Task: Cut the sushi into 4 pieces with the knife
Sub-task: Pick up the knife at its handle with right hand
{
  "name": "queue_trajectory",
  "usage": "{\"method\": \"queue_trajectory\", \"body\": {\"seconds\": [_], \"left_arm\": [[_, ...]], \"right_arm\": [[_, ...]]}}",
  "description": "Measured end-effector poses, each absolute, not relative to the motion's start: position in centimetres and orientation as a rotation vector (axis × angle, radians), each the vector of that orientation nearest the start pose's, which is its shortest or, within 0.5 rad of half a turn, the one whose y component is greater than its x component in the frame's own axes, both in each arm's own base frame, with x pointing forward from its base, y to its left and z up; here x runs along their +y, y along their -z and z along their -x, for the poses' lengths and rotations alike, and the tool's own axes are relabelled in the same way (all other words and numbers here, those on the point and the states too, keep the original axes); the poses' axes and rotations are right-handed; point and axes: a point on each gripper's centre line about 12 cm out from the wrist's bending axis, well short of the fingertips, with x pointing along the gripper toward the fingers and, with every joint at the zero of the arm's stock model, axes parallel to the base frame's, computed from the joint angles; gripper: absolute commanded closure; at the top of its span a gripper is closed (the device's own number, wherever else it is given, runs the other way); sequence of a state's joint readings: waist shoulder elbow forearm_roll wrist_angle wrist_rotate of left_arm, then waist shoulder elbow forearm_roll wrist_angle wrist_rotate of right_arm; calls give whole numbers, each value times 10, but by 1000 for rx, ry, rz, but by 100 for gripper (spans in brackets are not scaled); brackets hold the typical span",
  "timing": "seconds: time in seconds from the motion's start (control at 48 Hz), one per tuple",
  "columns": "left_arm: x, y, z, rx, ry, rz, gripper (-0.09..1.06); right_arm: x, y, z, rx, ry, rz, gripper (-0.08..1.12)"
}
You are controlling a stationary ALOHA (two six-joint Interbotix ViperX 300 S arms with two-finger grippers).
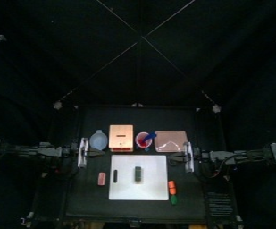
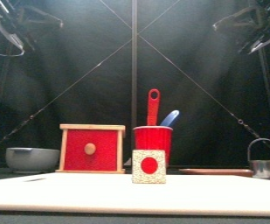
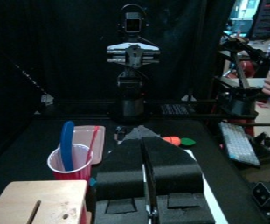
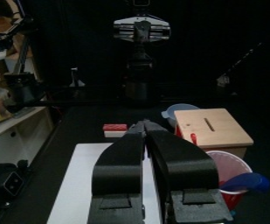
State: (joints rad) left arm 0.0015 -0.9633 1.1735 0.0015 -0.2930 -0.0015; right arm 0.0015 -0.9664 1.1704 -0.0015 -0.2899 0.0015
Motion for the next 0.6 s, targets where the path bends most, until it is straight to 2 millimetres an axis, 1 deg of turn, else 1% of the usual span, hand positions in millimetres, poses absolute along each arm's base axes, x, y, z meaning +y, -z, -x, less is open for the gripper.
{"method": "queue_trajectory", "body": {"seconds": [0.083, 0.125, 0.188, 0.292, 0.396, 0.438, 0.458, 0.521, 0.583, 0.604], "left_arm": [[0, -285, -205, -52, -2, -8, 99], [0, -280, -210, -28, -1, -6, 97], [0, -271, -217, 5, 0, -10, 96], [-1, -262, -229, 38, 10, -36, 96], [-1, -259, -240, 57, 22, -73, 96], [0, -259, -243, 60, 21, -91, 96], [0, -261, -244, 56, 21, -100, 96], [2, -263, -245, 52, 16, -109, 96], [4, -262, -245, 54, 8, -106, 96], [5, -262, -245, 54, 7, -109, 96]], "right_arm": [[-4, -298, -200, -88, 21, -13, 99], [-9, -301, -204, -80, 44, -32, 96], [-17, -305, -215, -52, 84, -63, 93], [-29, -313, -240, 37, 126, -85, 90], [-42, -324, -278, 183, 157, -104, 82], [-47, -326, -291, 239, 167, -109, 77], [-50, -328, -299, 279, 171, -111, 72], [-55, -334, -314, 355, 179, -118, 59], [-60, -339, -329, 442, 184, -125, 43], [-62, -339, -332, 471, 186, -127, 35]]}}
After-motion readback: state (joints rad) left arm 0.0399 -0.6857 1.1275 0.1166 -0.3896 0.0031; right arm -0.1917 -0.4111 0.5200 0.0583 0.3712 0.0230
